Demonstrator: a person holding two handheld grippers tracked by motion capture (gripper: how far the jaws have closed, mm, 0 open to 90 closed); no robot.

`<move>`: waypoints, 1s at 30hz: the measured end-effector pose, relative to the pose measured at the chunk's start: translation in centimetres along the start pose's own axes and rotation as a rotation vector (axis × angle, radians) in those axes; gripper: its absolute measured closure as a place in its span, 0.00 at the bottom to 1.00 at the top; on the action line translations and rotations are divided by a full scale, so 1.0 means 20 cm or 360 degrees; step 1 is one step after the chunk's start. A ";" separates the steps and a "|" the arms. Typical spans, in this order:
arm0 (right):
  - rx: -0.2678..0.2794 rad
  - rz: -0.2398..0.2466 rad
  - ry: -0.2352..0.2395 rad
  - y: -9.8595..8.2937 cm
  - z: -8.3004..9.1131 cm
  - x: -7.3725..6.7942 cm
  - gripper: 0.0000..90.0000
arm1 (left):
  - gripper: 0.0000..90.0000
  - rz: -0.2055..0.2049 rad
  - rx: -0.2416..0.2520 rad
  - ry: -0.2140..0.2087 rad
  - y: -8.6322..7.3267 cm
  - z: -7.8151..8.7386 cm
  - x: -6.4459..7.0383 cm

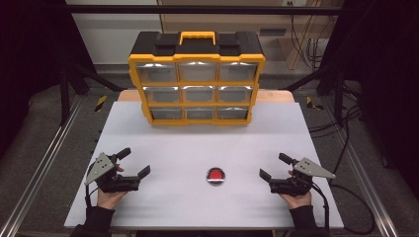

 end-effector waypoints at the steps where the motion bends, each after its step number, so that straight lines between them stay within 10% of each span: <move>1: 0.0000 0.0000 0.0000 0.00 0.00 0.00 0.02 | 0.00 0.0000 0.0000 0.0000 0.00 0.00 0.00; 30: -0.0022 0.0006 -0.0005 -0.01 0.00 0.00 0.02 | 0.01 -0.0140 0.0028 0.0003 0.08 -0.01 0.00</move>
Point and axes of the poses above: each handheld gripper's, and its own axes: z roughly backward along the jaws, y roughly out of its top, x roughly to its right, the point moved 7 cm from there along -z, roughly forward along the jaws, and after that the axes turned 11 degrees about x, right-handed, at the moved point
